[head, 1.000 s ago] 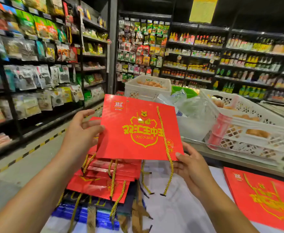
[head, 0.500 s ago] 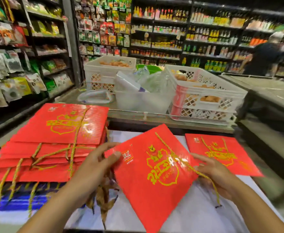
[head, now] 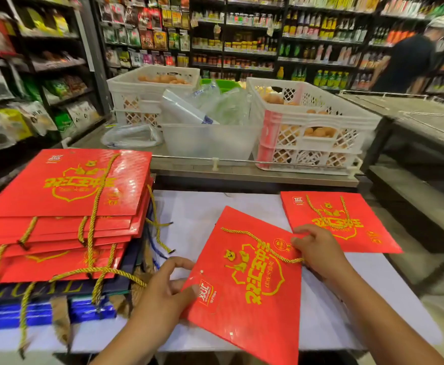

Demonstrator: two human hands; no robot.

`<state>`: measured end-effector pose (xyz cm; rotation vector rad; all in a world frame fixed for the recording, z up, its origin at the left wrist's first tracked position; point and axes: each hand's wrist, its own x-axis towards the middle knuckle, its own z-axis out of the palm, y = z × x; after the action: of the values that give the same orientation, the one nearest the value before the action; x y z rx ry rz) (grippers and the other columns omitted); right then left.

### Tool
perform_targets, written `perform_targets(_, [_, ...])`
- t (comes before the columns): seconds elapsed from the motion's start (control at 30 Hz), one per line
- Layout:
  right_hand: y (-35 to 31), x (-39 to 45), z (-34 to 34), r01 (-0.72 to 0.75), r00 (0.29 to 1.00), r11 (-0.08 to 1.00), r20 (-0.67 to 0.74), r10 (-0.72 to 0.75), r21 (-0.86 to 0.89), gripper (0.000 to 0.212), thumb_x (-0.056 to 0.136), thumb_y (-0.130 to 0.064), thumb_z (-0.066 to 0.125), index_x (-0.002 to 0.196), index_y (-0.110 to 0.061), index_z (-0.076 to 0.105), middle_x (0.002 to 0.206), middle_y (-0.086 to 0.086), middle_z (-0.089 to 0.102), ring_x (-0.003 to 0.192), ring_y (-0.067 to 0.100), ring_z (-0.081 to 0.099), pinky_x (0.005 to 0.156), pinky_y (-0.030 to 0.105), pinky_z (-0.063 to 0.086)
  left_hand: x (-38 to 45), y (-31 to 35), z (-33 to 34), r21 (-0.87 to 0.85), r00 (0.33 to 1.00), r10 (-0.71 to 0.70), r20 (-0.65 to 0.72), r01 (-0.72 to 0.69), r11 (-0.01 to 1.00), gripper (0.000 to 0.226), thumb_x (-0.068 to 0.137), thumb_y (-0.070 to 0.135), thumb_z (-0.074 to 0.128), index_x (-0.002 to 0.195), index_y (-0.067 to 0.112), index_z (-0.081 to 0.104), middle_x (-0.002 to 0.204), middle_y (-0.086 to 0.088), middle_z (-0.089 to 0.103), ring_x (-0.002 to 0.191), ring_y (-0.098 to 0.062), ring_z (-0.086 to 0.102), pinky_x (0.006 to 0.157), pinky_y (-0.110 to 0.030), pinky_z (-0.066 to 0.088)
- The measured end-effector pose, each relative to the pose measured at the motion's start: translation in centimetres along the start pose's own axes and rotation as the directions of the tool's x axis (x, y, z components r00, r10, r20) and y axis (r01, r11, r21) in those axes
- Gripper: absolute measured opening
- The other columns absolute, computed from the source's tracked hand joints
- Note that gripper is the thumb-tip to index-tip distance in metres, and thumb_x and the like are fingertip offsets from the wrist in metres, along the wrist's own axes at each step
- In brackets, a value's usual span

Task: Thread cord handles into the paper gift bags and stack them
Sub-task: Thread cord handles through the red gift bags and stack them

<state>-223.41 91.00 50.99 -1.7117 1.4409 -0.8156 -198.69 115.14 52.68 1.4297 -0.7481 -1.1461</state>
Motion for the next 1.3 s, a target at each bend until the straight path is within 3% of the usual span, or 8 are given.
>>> perform_targets(0.17, [-0.9,-0.7,0.7,0.151,0.979,0.941,-0.083,-0.184,-0.304,0.019,0.093,-0.031,0.073,0.109,-0.032,0.062,0.080,-0.004,0.063,0.074,0.017,0.061,0.064,0.034,0.044,-0.2,-1.1,0.6,-0.014,0.991,0.043,-0.127,-0.045,0.999,0.024,0.098,-0.005,0.062,0.113,0.011,0.054,0.078,-0.024,0.076,0.053,-0.025,0.070,0.043,-0.030,0.053])
perform_targets(0.33, [-3.5,-2.5,2.5,0.011,0.996,0.962,0.083,-0.035,0.272,0.012,0.099,-0.029,0.069,0.099,-0.018,0.073,0.072,0.005,0.060,0.059,0.017,0.052,0.047,0.024,0.041,-0.1,-0.7,1.3,0.021,0.991,0.026,-0.135,-0.023,1.000,0.021,0.099,-0.001,0.062,0.111,0.013,0.051,0.080,-0.017,0.078,0.063,-0.025,0.076,0.048,-0.033,0.057])
perform_targets(0.5, [-3.1,-3.8,3.1,-0.100,0.985,0.873,0.170,0.020,0.478,0.008,0.099,-0.012,0.067,0.106,-0.013,0.069,0.084,0.017,0.060,0.054,0.022,0.059,0.050,0.032,0.053,0.8,-1.4,0.9,0.228,0.995,0.050,-0.088,-0.029,0.973,0.024,0.090,0.005,0.076,0.098,0.016,0.055,0.062,0.003,0.066,0.055,-0.016,0.060,0.054,-0.029,0.048])
perform_targets(0.67, [-1.6,-6.3,-0.2,0.181,0.979,0.963,0.058,-0.196,0.199,0.023,0.096,0.000,0.066,0.092,-0.021,0.075,0.079,0.006,0.068,0.060,0.018,0.060,0.057,0.032,0.048,0.9,-0.7,0.2,0.368,1.000,0.009,-0.005,-0.007,0.930,0.027,0.079,0.022,0.079,0.093,0.020,0.056,0.070,0.000,0.047,0.055,-0.023,0.050,0.052,-0.050,0.055])
perform_targets(0.77, [-1.3,-8.8,-3.3,0.248,0.947,0.966,0.232,-0.224,-0.080,0.007,0.088,-0.019,0.079,0.085,-0.020,0.073,0.076,-0.001,0.064,0.071,0.019,0.059,0.067,0.033,0.046,1.5,-0.9,0.5,0.375,1.000,0.010,0.019,-0.016,0.927,0.024,0.089,0.013,0.077,0.100,0.015,0.055,0.075,-0.004,0.045,0.051,-0.021,0.047,0.051,-0.039,0.051])
perform_targets(0.93, [0.0,-11.1,-7.2,0.350,0.847,0.846,0.522,-0.103,-0.402,0.035,0.076,-0.049,0.086,0.102,-0.040,0.066,0.112,-0.019,0.059,0.096,0.006,0.062,0.075,0.015,0.049,1.6,-0.8,1.2,0.384,0.995,0.095,-0.032,-0.076,0.920,0.028,0.070,0.038,0.075,0.091,0.025,0.063,0.089,-0.004,0.065,0.074,-0.027,0.064,0.077,-0.048,0.057])
perform_targets(1.13, [1.7,-11.5,-7.5,0.312,0.880,0.856,0.465,-0.097,-0.413,0.019,0.088,-0.031,0.082,0.096,-0.041,0.068,0.107,-0.017,0.063,0.099,0.008,0.062,0.078,0.020,0.052,2.1,-1.5,1.6,0.259,0.987,0.145,-0.063,-0.124,0.958,0.025,0.079,0.013,0.085,0.085,0.010,0.061,0.071,-0.004,0.051,0.063,-0.016,0.046,0.065,-0.033,0.043])
perform_targets(1.3, [1.9,-11.6,-7.3,0.195,0.953,0.965,0.267,-0.144,-0.175,0.013,0.093,-0.013,0.075,0.087,-0.024,0.071,0.075,0.002,0.065,0.066,0.023,0.060,0.059,0.022,0.046,2.7,-1.7,1.4,0.103,0.996,0.088,-0.033,-0.085,0.991,0.020,0.084,-0.009,0.077,0.092,0.005,0.064,0.071,-0.008,0.058,0.052,-0.013,0.050,0.048,-0.019,0.041])
